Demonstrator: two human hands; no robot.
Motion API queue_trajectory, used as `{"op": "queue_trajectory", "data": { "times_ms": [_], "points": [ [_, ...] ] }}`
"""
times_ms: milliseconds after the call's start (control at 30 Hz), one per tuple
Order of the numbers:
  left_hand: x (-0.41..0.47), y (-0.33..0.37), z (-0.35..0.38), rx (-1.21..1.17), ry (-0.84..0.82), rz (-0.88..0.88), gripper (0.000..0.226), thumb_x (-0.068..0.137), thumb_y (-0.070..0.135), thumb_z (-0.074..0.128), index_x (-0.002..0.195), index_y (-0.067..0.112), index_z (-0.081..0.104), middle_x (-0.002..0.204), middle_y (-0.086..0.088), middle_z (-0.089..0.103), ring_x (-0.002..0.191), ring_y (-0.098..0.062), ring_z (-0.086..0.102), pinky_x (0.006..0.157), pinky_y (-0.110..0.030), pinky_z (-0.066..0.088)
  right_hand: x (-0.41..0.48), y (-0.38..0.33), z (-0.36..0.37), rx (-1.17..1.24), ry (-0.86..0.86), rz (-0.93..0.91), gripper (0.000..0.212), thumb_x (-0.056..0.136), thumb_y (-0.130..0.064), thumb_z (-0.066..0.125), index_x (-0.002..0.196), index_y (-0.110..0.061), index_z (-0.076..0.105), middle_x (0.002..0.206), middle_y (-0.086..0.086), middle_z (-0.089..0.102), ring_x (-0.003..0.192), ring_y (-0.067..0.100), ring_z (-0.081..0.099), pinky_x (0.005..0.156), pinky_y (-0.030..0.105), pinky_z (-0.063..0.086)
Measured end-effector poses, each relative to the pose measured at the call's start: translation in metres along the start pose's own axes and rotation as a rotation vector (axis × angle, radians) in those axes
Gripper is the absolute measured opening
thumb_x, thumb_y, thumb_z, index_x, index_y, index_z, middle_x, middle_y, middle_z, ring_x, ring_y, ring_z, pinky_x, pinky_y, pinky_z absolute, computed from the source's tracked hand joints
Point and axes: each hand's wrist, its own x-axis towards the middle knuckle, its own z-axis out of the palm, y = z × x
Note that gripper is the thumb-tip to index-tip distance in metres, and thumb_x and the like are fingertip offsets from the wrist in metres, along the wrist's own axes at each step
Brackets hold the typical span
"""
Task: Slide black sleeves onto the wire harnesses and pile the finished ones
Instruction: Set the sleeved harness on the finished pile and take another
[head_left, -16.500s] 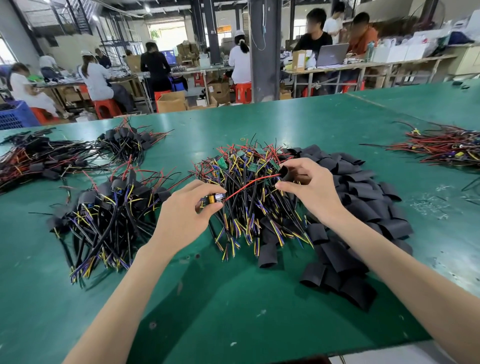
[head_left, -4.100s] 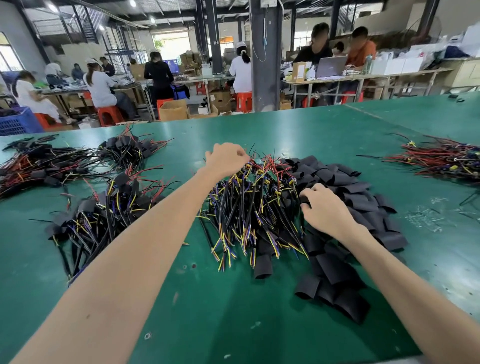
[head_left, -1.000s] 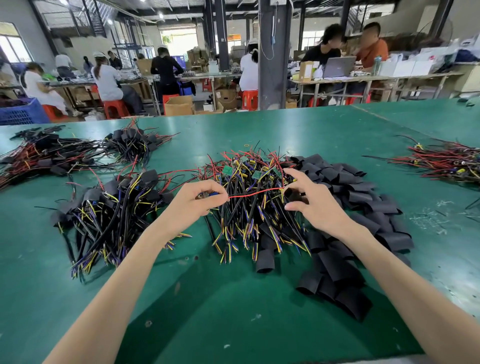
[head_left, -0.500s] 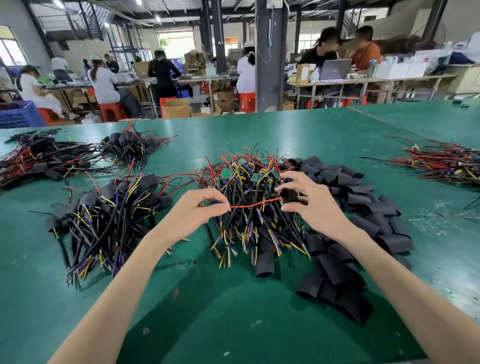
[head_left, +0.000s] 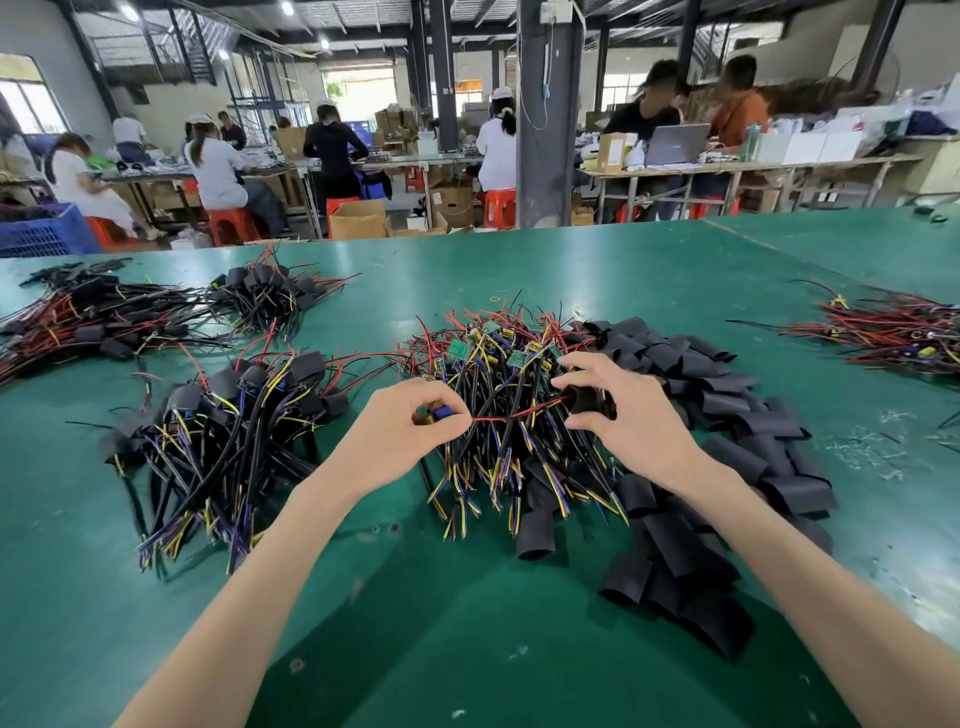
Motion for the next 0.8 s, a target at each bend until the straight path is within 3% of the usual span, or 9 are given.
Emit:
{"op": "queue_trajectory", "data": {
  "times_ms": [67, 167, 267, 367, 467, 567, 633, 733, 800],
  "points": [
    [0.0, 0.003, 0.003, 0.033, 0.016, 0.018, 0.01, 0.08, 0.023, 0.074, 0.087, 0.028, 0.068, 0.088, 0.008, 0.059, 0.077, 0.0, 0.052, 0.071, -0.008, 0.034, 0.0, -0.001, 0.003, -0.14, 0.003, -0.066, 0.056, 0.075, -0.006, 0.074, 0.125, -0.021, 0.052, 0.11, -0.023, 0.062, 0.11, -0.006, 0.048, 0.106, 0.01, 0.012],
    [-0.001, 0.004, 0.008, 0.058, 0.002, 0.032, 0.037, 0.08, 0.018, 0.074, 0.112, 0.028, 0.06, 0.102, 0.005, 0.058, 0.086, -0.007, 0.055, 0.075, 0.001, 0.031, -0.001, -0.004, 0.009, -0.307, 0.023, -0.149, 0.055, 0.074, -0.01, 0.076, 0.122, -0.019, 0.052, 0.113, -0.015, 0.067, 0.108, 0.003, 0.056, 0.113, 0.029, 0.011],
    [-0.003, 0.007, 0.015, 0.007, 0.02, 0.06, 0.049, 0.082, 0.006, 0.07, 0.124, 0.023, 0.052, 0.098, -0.006, 0.064, 0.068, -0.005, 0.053, 0.075, -0.005, 0.039, -0.002, -0.01, 0.017, -0.321, 0.045, -0.196, 0.053, 0.071, -0.01, 0.078, 0.118, -0.014, 0.055, 0.113, -0.006, 0.068, 0.106, 0.011, 0.057, 0.11, 0.023, 0.01],
    [-0.004, 0.009, 0.024, -0.082, 0.061, 0.076, 0.047, 0.082, 0.005, 0.071, 0.122, 0.022, 0.053, 0.094, -0.004, 0.066, 0.067, 0.004, 0.056, 0.077, -0.02, 0.049, -0.004, -0.016, 0.022, -0.241, 0.042, -0.175, 0.047, 0.072, -0.012, 0.078, 0.115, -0.007, 0.059, 0.121, 0.005, 0.059, 0.119, 0.026, 0.05, 0.106, 0.024, 0.023],
    [-0.005, 0.009, 0.031, -0.058, 0.093, 0.13, 0.045, 0.08, 0.009, 0.073, 0.118, 0.026, 0.056, 0.1, 0.008, 0.066, 0.079, 0.007, 0.058, 0.082, -0.008, 0.043, -0.006, -0.023, 0.024, -0.19, 0.052, -0.178, 0.037, 0.074, -0.014, 0.078, 0.106, -0.003, 0.064, 0.118, 0.007, 0.055, 0.104, 0.028, 0.057, 0.096, 0.031, 0.04],
    [-0.005, 0.009, 0.035, -0.032, 0.123, 0.189, 0.04, 0.078, 0.01, 0.075, 0.115, 0.02, 0.061, 0.098, 0.017, 0.065, 0.084, 0.017, 0.056, 0.083, -0.002, 0.038, -0.007, -0.028, 0.024, -0.217, 0.068, -0.21, 0.037, 0.074, -0.019, 0.078, 0.107, -0.008, 0.065, 0.109, 0.005, 0.058, 0.095, 0.026, 0.059, 0.088, 0.028, 0.039],
    [-0.005, 0.009, 0.037, -0.016, 0.138, 0.212, 0.035, 0.078, 0.011, 0.075, 0.111, 0.017, 0.064, 0.094, 0.022, 0.064, 0.083, 0.015, 0.057, 0.084, -0.007, 0.043, -0.008, -0.03, 0.024, -0.229, 0.072, -0.208, 0.037, 0.076, -0.024, 0.077, 0.109, -0.012, 0.066, 0.102, 0.002, 0.059, 0.091, 0.024, 0.058, 0.083, 0.028, 0.037],
    [-0.006, 0.01, 0.037, 0.01, 0.167, 0.215, 0.03, 0.076, 0.012, 0.077, 0.104, 0.017, 0.069, 0.09, 0.006, 0.069, 0.078, 0.002, 0.059, 0.084, -0.022, 0.05, -0.008, -0.034, 0.022, -0.217, 0.067, -0.207, 0.037, 0.077, -0.023, 0.077, 0.111, -0.012, 0.067, 0.101, 0.003, 0.062, 0.085, 0.028, 0.06, 0.079, 0.038, 0.047],
    [-0.006, 0.01, 0.036, 0.021, 0.174, 0.223, 0.029, 0.074, 0.011, 0.078, 0.101, 0.017, 0.071, 0.089, 0.002, 0.069, 0.076, -0.001, 0.059, 0.082, -0.024, 0.049, -0.009, -0.036, 0.022, -0.195, 0.055, -0.207, 0.038, 0.077, -0.019, 0.076, 0.113, -0.011, 0.067, 0.103, 0.004, 0.063, 0.085, 0.03, 0.061, 0.077, 0.044, 0.05]
  ]
}}
